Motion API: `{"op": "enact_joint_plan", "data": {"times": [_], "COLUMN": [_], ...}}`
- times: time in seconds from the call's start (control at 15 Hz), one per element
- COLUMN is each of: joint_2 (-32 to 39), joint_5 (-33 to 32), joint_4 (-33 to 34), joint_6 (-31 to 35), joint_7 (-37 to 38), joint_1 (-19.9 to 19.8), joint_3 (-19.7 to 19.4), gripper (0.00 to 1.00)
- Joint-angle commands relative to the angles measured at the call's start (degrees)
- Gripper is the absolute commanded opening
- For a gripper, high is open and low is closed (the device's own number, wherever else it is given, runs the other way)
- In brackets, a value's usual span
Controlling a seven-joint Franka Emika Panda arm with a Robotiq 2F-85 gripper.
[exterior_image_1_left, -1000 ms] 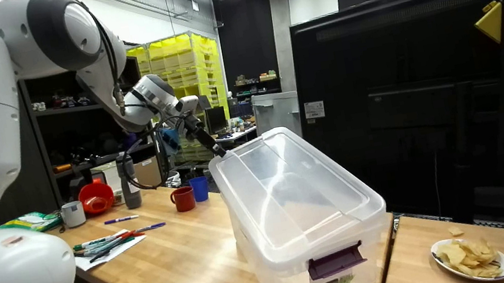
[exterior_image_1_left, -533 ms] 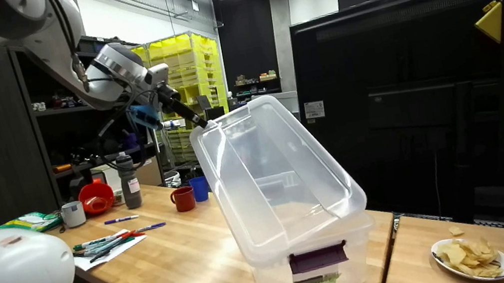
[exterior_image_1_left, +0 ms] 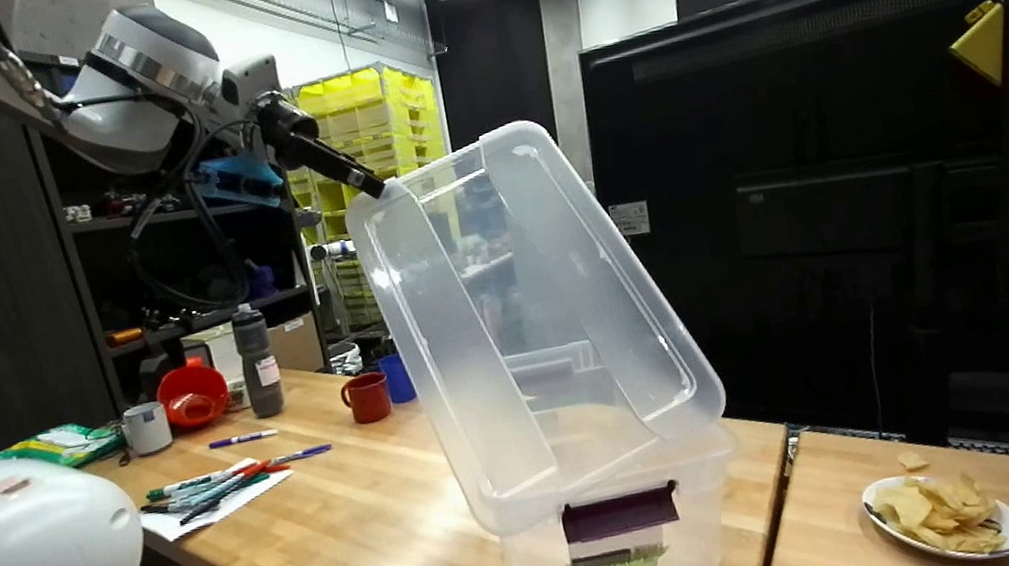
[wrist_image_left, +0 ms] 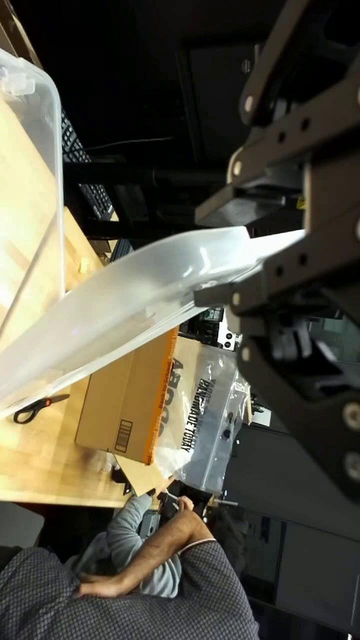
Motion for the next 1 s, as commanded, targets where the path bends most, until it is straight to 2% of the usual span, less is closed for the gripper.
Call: {"op": "enact_joint_plan", "data": {"times": [0.0,0.27,0.67,0.93], "joint_2": [-2.13,-1.34,-0.45,-1.91], "joint_5": [1.04,1.31,0.21,2.44], "joint_4": [-2.66,-4.02,-4.58,-5.30], "joint_6": [0.47,-2.46,-4.90,-0.93], "joint_7": [-4.45,-12.84,-17.02,-23.32], "joint_1": [-1.23,-1.18,-1.45,-0.70], "joint_3": [1.16,2.49,3.59,1.92], "gripper": [0.09,0.09,0.09,0.09]}}
